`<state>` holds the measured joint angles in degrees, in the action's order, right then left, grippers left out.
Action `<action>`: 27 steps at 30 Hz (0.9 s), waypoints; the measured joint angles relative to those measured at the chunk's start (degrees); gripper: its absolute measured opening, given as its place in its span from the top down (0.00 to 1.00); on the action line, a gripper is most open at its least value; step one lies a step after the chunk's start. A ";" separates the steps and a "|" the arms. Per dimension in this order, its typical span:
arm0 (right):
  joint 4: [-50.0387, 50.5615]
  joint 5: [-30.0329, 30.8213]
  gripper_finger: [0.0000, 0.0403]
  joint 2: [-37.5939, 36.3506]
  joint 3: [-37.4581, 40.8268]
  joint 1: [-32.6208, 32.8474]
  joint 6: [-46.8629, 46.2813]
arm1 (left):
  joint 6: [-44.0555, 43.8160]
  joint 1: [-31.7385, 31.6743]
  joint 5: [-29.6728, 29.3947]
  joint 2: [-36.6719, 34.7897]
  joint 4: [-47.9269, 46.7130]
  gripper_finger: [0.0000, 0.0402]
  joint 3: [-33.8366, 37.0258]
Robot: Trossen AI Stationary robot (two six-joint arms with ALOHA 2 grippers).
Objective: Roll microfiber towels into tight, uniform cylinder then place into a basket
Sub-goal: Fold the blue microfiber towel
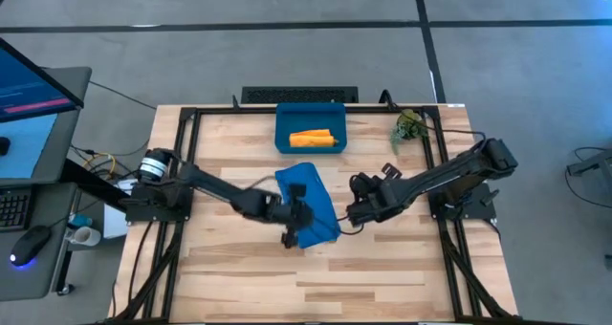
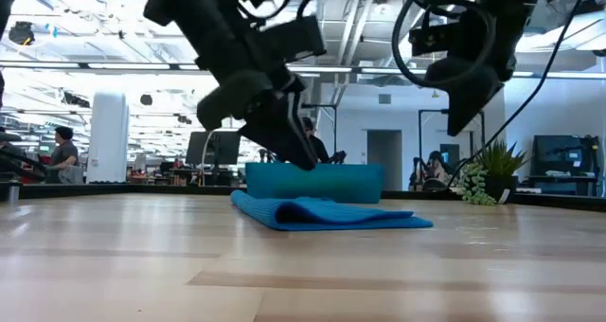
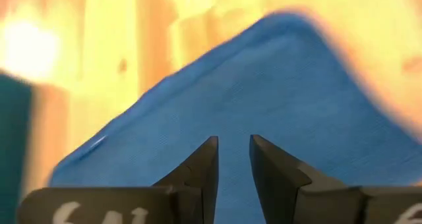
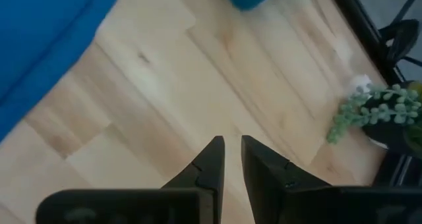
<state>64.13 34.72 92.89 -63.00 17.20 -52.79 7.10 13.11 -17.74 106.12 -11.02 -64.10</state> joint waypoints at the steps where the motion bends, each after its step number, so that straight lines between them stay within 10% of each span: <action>1: 0.07 0.30 0.82 -0.39 0.00 -0.23 0.45 | -1.08 1.20 -0.33 0.69 1.09 0.80 -0.04; 27: -3.68 0.94 0.82 -1.51 0.02 1.30 0.31 | -7.01 14.26 -1.11 3.68 -0.65 0.80 5.02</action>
<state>60.45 35.66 91.37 -62.98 18.50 -52.49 0.09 27.37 -18.85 109.80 -11.66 -59.08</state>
